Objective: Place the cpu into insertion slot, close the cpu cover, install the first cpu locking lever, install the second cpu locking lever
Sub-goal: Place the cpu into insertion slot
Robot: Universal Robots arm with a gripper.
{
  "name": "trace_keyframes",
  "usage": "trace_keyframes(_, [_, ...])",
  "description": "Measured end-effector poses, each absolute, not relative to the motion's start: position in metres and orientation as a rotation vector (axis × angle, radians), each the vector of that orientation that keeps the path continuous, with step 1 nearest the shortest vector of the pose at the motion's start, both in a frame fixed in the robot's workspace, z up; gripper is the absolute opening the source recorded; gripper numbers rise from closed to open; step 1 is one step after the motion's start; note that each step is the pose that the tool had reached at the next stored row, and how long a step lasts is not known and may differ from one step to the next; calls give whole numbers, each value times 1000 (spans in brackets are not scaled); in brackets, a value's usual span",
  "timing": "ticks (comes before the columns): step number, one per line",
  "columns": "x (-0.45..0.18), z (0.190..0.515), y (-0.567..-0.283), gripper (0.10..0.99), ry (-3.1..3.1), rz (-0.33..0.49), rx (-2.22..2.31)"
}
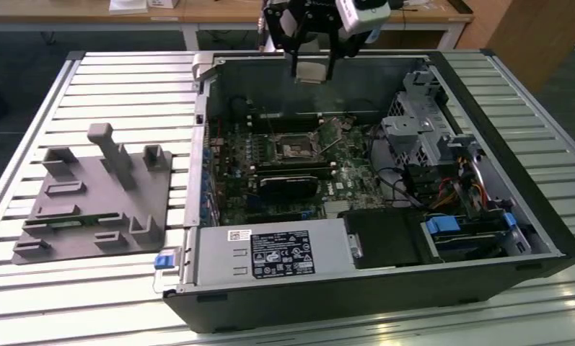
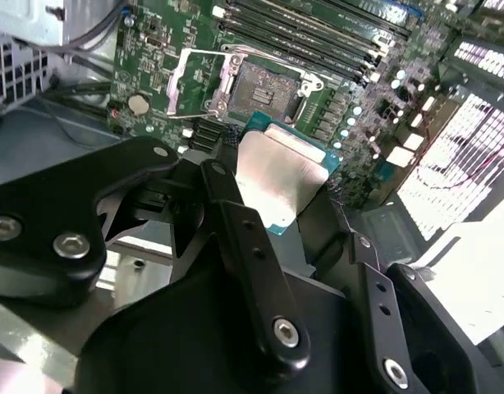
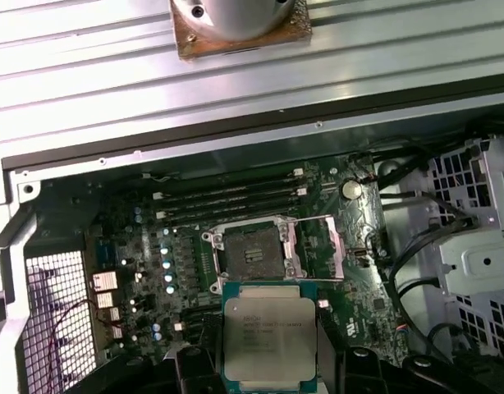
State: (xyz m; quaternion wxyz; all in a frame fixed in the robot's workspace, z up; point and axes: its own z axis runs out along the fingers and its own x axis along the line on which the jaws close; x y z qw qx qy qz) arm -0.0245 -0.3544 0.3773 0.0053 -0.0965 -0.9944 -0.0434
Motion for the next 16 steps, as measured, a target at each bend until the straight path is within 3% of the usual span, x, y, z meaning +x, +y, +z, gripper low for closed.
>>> trace_keyframes(16, [-25, 375, -354, 537, -3071, -128, -650])
